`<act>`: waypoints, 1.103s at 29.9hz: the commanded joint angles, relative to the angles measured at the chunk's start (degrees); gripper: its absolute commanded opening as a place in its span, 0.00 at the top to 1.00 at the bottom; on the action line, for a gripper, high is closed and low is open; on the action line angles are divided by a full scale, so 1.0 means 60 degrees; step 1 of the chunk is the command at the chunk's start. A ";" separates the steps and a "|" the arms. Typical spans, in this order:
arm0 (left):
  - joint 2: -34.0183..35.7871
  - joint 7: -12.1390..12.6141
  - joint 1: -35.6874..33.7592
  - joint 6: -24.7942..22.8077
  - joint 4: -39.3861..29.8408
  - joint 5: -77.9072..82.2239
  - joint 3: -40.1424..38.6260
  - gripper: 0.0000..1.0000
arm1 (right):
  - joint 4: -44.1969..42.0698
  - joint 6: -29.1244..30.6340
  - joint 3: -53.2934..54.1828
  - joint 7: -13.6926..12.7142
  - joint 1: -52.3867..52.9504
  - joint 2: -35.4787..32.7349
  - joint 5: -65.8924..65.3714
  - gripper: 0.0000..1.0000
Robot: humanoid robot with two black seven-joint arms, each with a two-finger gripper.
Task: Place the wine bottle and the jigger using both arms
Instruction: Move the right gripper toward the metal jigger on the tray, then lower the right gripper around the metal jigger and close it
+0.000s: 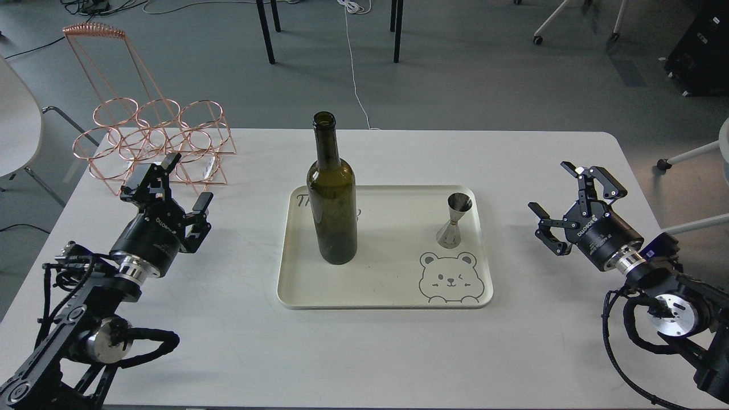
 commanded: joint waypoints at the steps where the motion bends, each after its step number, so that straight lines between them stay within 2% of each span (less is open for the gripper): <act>1: 0.0068 -0.0278 0.0095 0.0056 -0.0057 0.0036 -0.0015 0.02 | 0.0003 -0.0001 0.0005 0.0097 -0.0004 0.0000 -0.0020 0.04; 4: 0.0068 -0.0396 0.0110 0.0042 -0.0057 -0.0022 -0.0015 0.02 | 0.0032 -0.0001 0.0005 0.0214 -0.0004 -0.0103 -0.0281 0.04; 7: 0.0068 -0.0411 0.0110 0.0013 -0.0057 -0.0066 -0.0015 0.02 | 0.0076 -0.0001 0.0136 0.0560 0.0098 -0.0380 -0.1699 0.04; 9: 0.0082 -0.0484 0.0110 -0.0002 -0.0057 0.0007 -0.0001 0.02 | 0.0294 -0.0001 0.0180 0.0560 0.0157 -0.0746 -0.2885 0.04; 17: 0.0141 -0.1143 0.0110 -0.0017 -0.0159 0.0022 0.0043 0.02 | 0.2725 -0.0082 0.0401 0.0560 0.0011 -0.2460 -0.7628 0.04; 21: 0.0112 -0.1187 0.0110 -0.0002 -0.0174 0.0022 0.0073 0.02 | 0.3239 -0.2362 0.0152 0.0560 -0.0136 -0.2535 -1.0795 0.04; 27: 0.0112 -0.1187 0.0095 0.0013 -0.0174 0.0007 0.0073 0.02 | 0.3256 -0.6800 -0.0989 0.0560 -0.0048 -0.2199 -1.3551 0.04; 29: 0.0112 -0.1202 0.0095 0.0013 -0.0174 0.0007 0.0073 0.02 | 0.2890 -0.7827 -0.1196 0.0560 -0.0019 -0.1527 -1.4327 0.04; 33: 0.0083 -0.1217 0.0110 -0.0002 -0.0174 0.0007 0.0073 0.02 | 0.1588 -0.8928 -0.1211 0.0560 0.0025 -0.0515 -1.6042 0.04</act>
